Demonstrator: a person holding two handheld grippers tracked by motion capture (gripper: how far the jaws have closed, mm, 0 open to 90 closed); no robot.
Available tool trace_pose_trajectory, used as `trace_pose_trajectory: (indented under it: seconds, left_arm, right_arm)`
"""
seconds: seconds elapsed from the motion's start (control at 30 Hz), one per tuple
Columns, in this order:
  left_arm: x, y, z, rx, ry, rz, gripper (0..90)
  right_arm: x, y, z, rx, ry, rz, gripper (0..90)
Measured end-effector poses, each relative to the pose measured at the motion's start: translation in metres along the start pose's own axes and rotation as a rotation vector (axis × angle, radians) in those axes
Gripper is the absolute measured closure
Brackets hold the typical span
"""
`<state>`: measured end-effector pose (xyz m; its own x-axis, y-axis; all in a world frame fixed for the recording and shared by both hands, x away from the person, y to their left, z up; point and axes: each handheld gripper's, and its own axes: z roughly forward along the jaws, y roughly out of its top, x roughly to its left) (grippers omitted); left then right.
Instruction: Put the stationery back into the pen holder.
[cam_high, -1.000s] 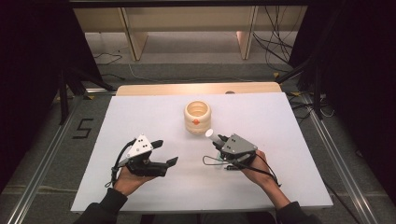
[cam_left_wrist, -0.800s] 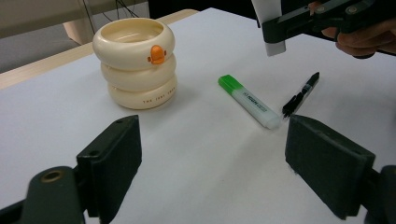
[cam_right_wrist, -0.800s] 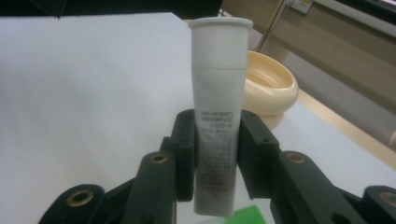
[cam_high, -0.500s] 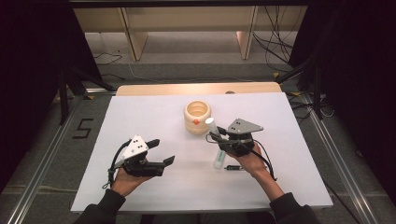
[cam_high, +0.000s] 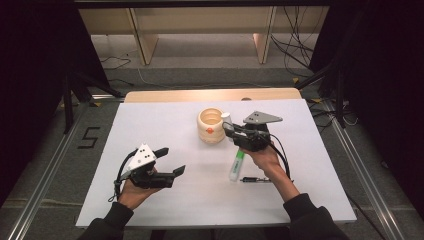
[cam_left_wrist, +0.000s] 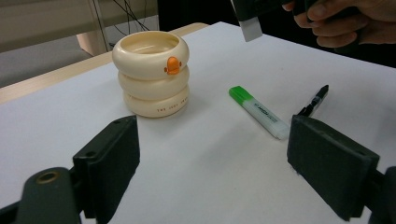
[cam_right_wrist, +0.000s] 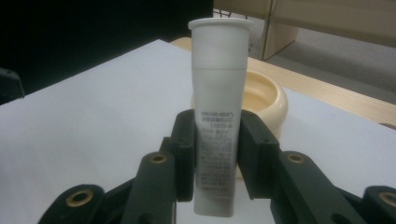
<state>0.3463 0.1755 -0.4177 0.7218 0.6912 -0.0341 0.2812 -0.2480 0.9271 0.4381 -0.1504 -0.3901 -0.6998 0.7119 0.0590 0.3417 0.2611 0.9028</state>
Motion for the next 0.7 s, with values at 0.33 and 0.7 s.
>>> trace_pose_trajectory:
  seconds: [0.33, 0.7]
  left_arm:
    - [0.001, -0.001, -0.001, -0.015, 0.008, -0.004, 16.4]
    - [0.000, -0.001, 0.000, -0.020, 0.007, -0.009, 16.4]
  right_arm:
    - [-0.007, 0.015, 0.020, 0.003, -0.015, 0.021, 69.6]
    - [-0.010, 0.030, 0.036, 0.015, -0.042, 0.019, 69.6]
